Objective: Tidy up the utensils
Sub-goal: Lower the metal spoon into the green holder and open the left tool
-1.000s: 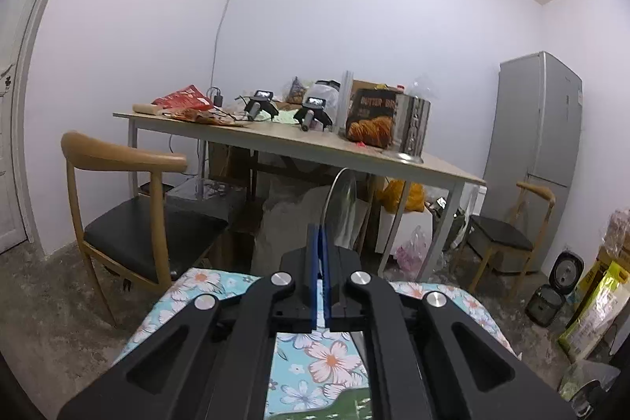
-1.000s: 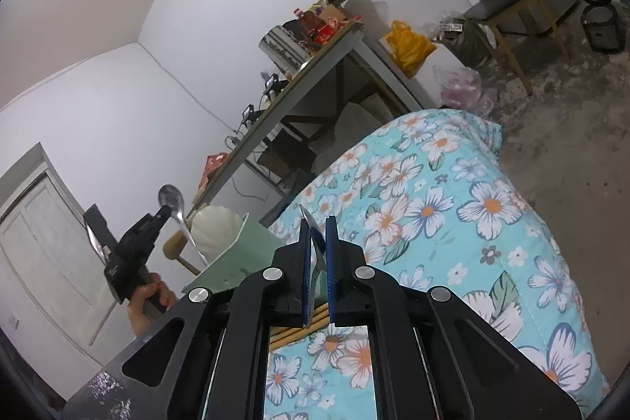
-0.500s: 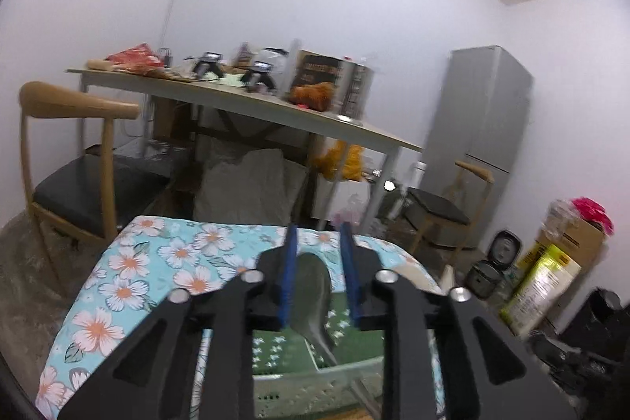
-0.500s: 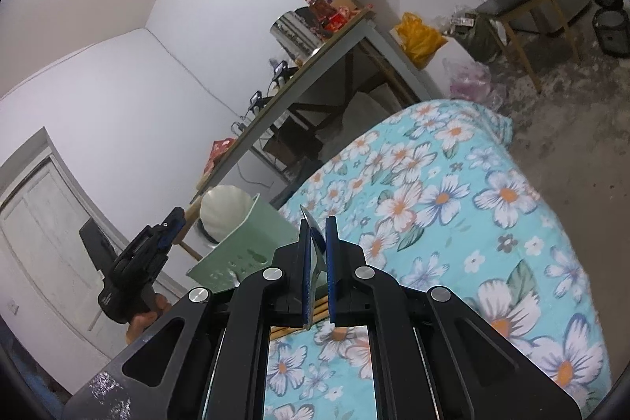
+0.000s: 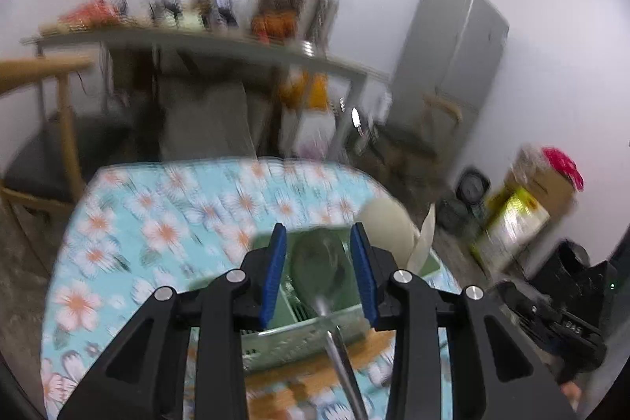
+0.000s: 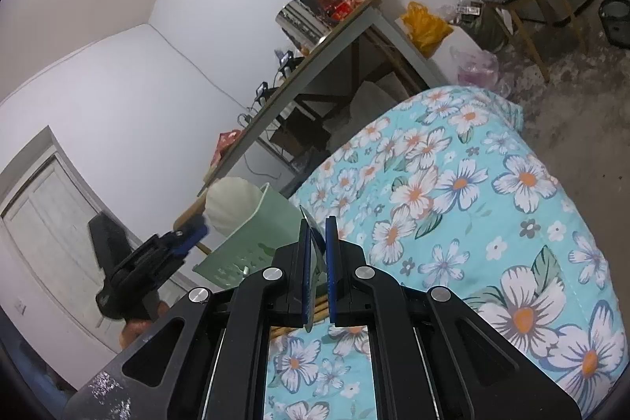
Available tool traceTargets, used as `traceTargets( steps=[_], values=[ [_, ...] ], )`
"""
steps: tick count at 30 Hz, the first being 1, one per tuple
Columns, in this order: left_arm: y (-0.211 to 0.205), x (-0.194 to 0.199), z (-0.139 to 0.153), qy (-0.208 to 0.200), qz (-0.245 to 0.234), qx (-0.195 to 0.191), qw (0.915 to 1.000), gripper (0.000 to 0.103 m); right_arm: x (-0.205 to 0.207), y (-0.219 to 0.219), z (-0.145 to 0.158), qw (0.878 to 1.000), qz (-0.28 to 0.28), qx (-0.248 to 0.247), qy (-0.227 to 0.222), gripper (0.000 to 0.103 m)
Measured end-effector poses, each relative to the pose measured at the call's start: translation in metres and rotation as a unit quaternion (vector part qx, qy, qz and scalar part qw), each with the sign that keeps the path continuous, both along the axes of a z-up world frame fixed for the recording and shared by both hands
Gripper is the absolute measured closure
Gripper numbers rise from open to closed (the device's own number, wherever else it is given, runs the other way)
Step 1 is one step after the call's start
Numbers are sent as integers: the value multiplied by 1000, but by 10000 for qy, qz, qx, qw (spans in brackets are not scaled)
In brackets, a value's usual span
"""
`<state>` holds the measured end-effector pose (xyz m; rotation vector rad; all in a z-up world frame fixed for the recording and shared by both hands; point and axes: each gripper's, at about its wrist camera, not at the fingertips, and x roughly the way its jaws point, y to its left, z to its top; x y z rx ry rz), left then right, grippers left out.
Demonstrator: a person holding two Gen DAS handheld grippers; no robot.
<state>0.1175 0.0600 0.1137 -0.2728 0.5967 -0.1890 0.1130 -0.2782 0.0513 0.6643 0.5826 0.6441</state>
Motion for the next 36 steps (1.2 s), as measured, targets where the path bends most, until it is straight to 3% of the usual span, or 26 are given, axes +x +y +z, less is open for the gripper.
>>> traceTargets(
  steps=[3, 6, 13, 17, 18, 22, 23, 29, 35, 36],
  values=[
    [1, 24, -5, 519, -208, -130, 9984, 71, 4, -2, -4, 9999, 49, 68, 96, 97],
    [4, 44, -11, 920, -322, 9, 9952, 71, 5, -4, -5, 9998, 68, 120, 117, 97],
    [11, 62, -12, 1304, -538, 157, 9899, 71, 7, -5, -6, 9998, 94, 99, 124, 95],
    [9, 68, -20, 1521, -869, -81, 9845, 72, 9, -4, -7, 9997, 138, 147, 160, 95],
    [8, 66, -20, 1464, -868, -102, 9854, 72, 9, -3, -7, 9997, 145, 148, 159, 95],
    [16, 58, -21, 1321, -745, -359, 9878, 98, 7, -2, -5, 9998, 143, 97, 94, 95],
    [20, 54, -20, 1176, -722, -492, 9892, 99, 7, -1, -4, 9999, 135, 72, 65, 95],
    [28, 37, -3, 715, -166, -207, 9971, 101, 8, -4, -6, 9998, 102, 140, 117, 95],
    [21, 25, 15, 167, 326, 290, 9989, 101, 7, -3, -5, 9999, 103, 86, 74, 95],
    [15, 20, 19, -4, 436, 558, 9975, 101, 7, -3, -5, 9999, 107, 83, 69, 95]
  ],
)
